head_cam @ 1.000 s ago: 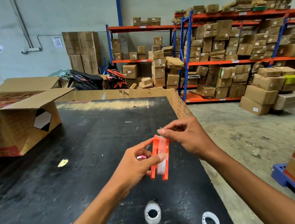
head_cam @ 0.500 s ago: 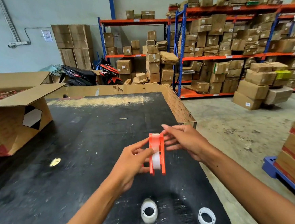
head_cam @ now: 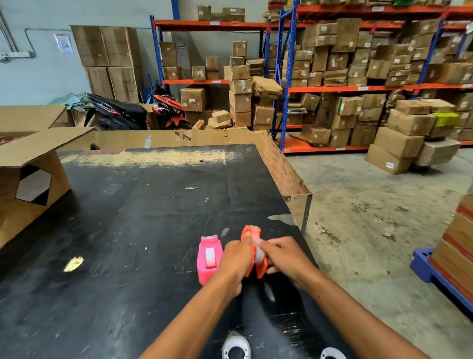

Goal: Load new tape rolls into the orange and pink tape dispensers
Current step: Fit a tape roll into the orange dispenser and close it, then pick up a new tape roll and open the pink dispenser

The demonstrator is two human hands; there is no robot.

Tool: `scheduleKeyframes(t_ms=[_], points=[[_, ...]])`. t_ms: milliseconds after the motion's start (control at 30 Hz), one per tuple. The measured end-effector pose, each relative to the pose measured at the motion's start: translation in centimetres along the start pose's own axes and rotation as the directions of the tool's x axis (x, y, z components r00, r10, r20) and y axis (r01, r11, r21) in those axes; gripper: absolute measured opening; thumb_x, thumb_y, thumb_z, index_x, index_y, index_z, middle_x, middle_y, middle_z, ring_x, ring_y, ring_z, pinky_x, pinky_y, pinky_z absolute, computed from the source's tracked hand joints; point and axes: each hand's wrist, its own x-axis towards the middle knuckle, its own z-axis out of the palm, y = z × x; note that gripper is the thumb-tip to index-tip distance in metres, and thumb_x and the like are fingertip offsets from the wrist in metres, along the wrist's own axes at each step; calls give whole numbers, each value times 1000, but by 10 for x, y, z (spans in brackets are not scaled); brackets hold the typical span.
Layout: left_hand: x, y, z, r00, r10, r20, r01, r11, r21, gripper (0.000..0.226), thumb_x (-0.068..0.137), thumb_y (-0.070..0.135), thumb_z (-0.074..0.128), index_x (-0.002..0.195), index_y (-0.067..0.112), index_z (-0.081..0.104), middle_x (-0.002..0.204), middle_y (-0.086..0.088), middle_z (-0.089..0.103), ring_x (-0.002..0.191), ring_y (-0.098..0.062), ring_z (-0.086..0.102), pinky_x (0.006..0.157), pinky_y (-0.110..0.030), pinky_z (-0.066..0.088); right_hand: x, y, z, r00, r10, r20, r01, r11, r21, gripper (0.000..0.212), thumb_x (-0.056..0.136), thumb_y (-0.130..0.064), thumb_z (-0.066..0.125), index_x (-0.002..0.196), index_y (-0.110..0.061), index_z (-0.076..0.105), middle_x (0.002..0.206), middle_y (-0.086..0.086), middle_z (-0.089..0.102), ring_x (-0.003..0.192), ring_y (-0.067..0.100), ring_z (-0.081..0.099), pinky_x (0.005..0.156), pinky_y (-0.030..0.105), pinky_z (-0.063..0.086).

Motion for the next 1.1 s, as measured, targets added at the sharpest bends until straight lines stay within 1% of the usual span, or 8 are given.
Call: scheduleKeyframes(t_ms=[367, 433, 533, 600, 733, 833, 967, 1100], points=[[-6, 5, -5, 999, 17, 27, -17, 1000, 13, 26, 90, 18, 41, 82, 6, 63, 88, -11, 65, 79, -20, 57, 62, -27, 41, 10, -3, -3, 997, -67, -23, 63, 986, -157, 25, 81, -16, 51, 83, 2, 69, 67, 8, 61, 65, 14, 52, 58, 30, 47], [-5, 5, -12, 998, 57, 40, -60, 996, 63, 26, 87, 16, 43, 86, 0, 64, 81, -8, 63, 73, -16, 53, 62, -27, 39, 10, -9, -4, 986, -150, -77, 133, 972, -192, 20, 82, -15, 55, 82, -5, 73, 79, 9, 71, 74, 12, 58, 70, 31, 47], [-8, 12, -31, 976, 219, -7, -215, 965, 147, 24, 85, 6, 46, 70, 23, 53, 76, 4, 53, 71, -10, 48, 63, -21, 35, 6, -27, 1, 941, -314, -126, 274, 927, -257, 21, 85, -15, 60, 101, -8, 72, 98, 5, 72, 92, 13, 64, 82, 24, 46], [-8, 16, -51, 950, 310, -46, -293, 931, 218, 29, 82, 0, 50, 100, 18, 65, 104, -3, 64, 99, -17, 60, 85, -28, 48, 4, -41, 10, 912, -404, -72, 364, 876, -315, 22, 84, -12, 62, 103, -9, 71, 99, 5, 70, 90, 14, 63, 78, 18, 44], [-2, 9, -97, 952, 305, -35, -260, 861, 437, 68, 74, 1, 60, 139, 6, 41, 145, -10, 47, 133, -20, 45, 108, -28, 35, 2, -56, 36, 896, -351, 273, 444, 740, -505, 28, 80, -15, 65, 108, -16, 70, 91, -7, 64, 80, 5, 58, 71, 11, 43], [0, -4, -118, 960, 187, 209, -270, 819, 506, 60, 69, 7, 70, 127, 14, 56, 121, -7, 66, 110, -14, 58, 95, -23, 43, -1, -58, 61, 897, -196, 395, 427, 613, -665, 20, 75, -18, 62, 93, -15, 69, 87, 8, 66, 80, 25, 63, 68, 37, 52], [6, -19, -126, 916, 267, 299, -395, 724, 565, 27, 69, 27, 77, 92, 16, 70, 70, 1, 64, 63, -9, 49, 67, -28, 45, -5, -69, 81, 937, -127, 326, 343, 520, -782, 32, 78, -14, 64, 110, -13, 66, 105, 13, 63, 96, 28, 61, 70, 29, 37], [15, -19, -128, 892, 316, 322, -451, 612, 650, 29, 69, 38, 75, 86, 16, 69, 60, 4, 52, 59, -16, 41, 57, -30, 33, -4, -78, 83, 961, -56, 271, 261, 517, -815, 36, 76, -13, 68, 112, -14, 66, 94, 9, 59, 84, 26, 59, 69, 27, 36]])
